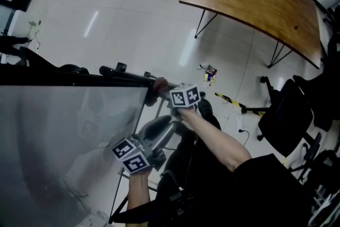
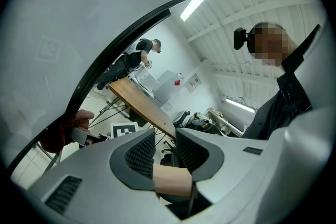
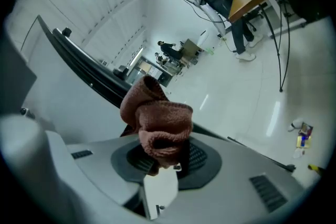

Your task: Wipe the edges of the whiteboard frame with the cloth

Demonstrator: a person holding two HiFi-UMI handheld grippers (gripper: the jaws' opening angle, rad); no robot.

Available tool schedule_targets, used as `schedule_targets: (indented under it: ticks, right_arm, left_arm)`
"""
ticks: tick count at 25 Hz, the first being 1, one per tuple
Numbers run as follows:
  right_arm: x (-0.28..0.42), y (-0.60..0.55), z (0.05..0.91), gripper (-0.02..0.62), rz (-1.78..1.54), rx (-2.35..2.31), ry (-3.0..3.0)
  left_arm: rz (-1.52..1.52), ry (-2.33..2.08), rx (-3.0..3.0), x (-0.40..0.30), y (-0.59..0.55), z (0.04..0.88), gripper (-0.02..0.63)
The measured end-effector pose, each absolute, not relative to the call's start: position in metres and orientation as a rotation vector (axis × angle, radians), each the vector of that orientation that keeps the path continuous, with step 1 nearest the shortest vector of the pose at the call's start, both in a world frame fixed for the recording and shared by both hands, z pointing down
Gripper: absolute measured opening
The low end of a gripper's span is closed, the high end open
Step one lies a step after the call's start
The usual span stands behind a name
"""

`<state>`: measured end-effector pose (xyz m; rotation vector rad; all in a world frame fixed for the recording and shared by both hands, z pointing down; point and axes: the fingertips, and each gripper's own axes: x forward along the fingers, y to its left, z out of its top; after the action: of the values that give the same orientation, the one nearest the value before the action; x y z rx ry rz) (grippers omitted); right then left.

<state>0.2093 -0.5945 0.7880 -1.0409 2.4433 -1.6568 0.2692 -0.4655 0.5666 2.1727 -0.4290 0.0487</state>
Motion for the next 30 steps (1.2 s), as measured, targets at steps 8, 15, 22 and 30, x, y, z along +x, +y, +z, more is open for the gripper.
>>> schedule_targets:
  ticks: [8, 15, 22, 30]
  right_arm:
    - [0.193, -0.595, 0.795, 0.106, -1.561, -1.035, 2.559]
    - [0.183, -0.588, 0.795, 0.104, -1.451, -0.985, 2.685]
    - [0.176, -0.580, 0.787, 0.103, -1.473, -0.907, 2.677]
    - [0.167, -0.568, 0.783, 0.103, -1.510, -0.841, 2.660]
  left_arm:
    - [0.053, -0.442, 2.171, 0.266, -0.463, 0.567, 0.115]
    - [0.045, -0.450, 2.172, 0.262, -0.463, 0.566, 0.115]
    - [0.038, -0.447, 2.182, 0.262, -0.461, 0.561, 0.115]
    - [0.012, -0.434, 2.191, 0.253, -0.456, 0.557, 0.115]
